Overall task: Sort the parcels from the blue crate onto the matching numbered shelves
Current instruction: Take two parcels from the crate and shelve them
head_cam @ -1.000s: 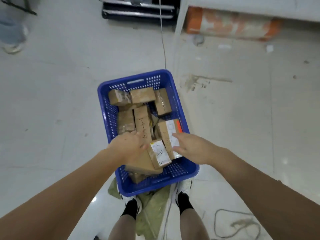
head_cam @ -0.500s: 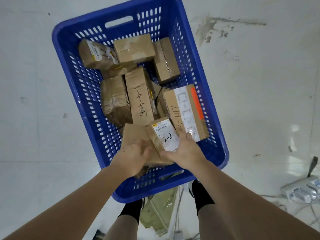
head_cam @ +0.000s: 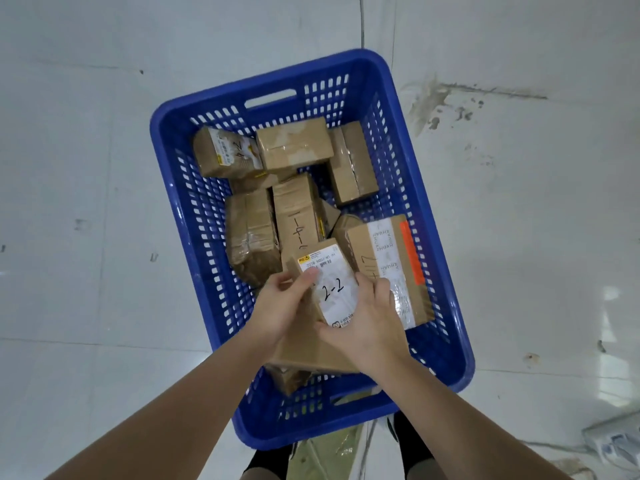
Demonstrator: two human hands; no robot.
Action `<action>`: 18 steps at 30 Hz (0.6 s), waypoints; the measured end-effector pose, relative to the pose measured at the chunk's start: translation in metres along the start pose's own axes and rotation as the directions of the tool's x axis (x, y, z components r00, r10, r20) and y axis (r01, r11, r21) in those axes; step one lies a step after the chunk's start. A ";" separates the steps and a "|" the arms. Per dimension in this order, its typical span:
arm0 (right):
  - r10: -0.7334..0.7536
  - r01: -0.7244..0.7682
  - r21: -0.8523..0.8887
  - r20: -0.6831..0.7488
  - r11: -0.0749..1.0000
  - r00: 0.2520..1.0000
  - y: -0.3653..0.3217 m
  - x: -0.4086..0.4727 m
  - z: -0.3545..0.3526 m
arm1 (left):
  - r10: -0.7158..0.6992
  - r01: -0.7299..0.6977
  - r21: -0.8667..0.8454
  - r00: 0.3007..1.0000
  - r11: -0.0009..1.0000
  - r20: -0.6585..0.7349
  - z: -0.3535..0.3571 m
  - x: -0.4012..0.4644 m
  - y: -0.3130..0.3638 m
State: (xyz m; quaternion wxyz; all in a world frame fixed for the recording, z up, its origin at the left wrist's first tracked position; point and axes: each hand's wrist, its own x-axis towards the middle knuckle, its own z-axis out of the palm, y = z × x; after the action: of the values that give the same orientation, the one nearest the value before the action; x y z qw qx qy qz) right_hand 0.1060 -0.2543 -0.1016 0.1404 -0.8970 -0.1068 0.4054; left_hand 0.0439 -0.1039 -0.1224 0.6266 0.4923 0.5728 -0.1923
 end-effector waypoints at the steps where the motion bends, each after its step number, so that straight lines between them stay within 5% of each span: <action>1: -0.022 0.022 -0.002 -0.022 1.000 1.000 -0.007 0.003 -0.005 | 0.017 -0.016 -0.027 1.000 1.000 0.024 0.000 -0.001 0.008; 6: -0.120 0.124 0.028 -0.111 0.992 0.987 -0.036 0.028 -0.031 | 0.133 -0.132 -0.017 0.990 0.991 0.054 -0.025 0.013 0.050; 9: -0.162 0.158 -0.046 -0.113 0.986 0.980 -0.042 0.043 -0.049 | 0.254 -0.241 0.139 0.963 0.961 -0.089 -0.052 0.032 0.085; 12: -0.182 0.170 -0.099 -0.130 0.980 0.975 -0.042 0.059 -0.060 | 0.453 -0.352 0.385 0.866 0.853 -0.212 -0.080 0.065 0.122; 15: -0.197 0.182 -0.104 -0.158 0.978 0.968 -0.032 0.075 -0.057 | 0.516 -0.279 0.574 0.801 0.770 -0.303 -0.094 0.108 0.144; 18: -0.232 0.207 -0.129 -0.235 0.970 0.944 -0.018 0.086 -0.046 | 0.390 -0.162 0.475 0.812 0.865 -0.433 -0.087 0.141 0.159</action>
State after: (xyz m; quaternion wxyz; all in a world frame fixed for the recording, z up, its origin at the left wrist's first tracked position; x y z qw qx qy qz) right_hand 0.1953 -0.2184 -0.1261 0.1507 -0.9292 -0.2085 0.2655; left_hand 0.1636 0.0850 -0.1749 0.3518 0.7269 0.5850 -0.0752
